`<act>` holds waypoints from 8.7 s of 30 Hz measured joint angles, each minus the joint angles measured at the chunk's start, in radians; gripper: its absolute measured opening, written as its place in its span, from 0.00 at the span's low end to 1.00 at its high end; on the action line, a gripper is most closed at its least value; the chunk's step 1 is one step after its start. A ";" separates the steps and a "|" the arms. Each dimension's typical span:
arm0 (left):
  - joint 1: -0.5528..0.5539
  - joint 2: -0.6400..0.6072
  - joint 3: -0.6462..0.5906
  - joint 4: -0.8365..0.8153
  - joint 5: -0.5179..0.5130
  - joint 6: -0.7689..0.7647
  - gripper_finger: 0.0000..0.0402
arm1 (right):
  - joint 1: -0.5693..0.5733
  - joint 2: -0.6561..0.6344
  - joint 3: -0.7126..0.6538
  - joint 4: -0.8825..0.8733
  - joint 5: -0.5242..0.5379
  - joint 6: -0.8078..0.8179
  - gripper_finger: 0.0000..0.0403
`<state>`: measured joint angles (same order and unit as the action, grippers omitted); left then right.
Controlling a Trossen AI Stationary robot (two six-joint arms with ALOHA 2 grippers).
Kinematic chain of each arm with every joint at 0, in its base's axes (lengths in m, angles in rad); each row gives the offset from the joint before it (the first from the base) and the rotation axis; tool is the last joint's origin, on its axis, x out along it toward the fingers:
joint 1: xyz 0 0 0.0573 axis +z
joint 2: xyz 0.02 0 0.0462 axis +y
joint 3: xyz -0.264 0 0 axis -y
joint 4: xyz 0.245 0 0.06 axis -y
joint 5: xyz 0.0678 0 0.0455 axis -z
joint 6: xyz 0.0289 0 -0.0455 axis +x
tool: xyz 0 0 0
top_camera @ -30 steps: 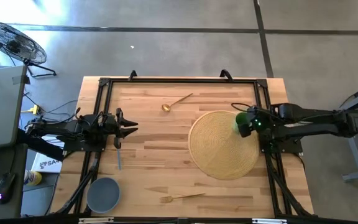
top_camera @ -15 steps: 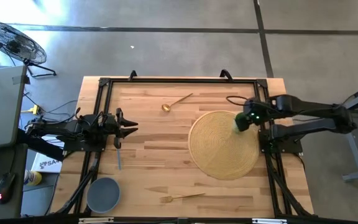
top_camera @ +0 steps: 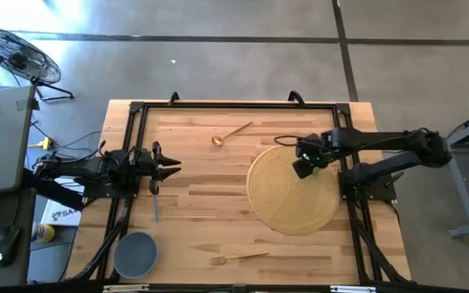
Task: Pick & Place Utensil
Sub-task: Put the green cup on the brown placemat, then put the blue bowl on the brown placemat to the bottom left of the green cup
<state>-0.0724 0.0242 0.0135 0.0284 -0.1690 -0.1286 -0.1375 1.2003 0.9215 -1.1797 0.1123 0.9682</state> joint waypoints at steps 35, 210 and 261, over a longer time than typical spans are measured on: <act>0.000 0.000 0.000 0.000 0.000 0.000 0.25 | 0.000 0.029 -0.001 0.017 0.076 0.071 0.06; -0.820 0.977 0.531 0.281 -0.138 -0.350 0.25 | 0.511 0.743 0.335 1.390 0.346 -0.838 0.29; -0.930 1.519 1.103 -0.771 0.279 -1.751 0.25 | 0.654 0.693 0.334 1.220 0.438 -0.706 0.29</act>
<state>-1.0020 1.5433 1.1164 -0.7425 0.1096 -1.8791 0.5163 1.8938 1.2556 0.0404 0.5507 0.2619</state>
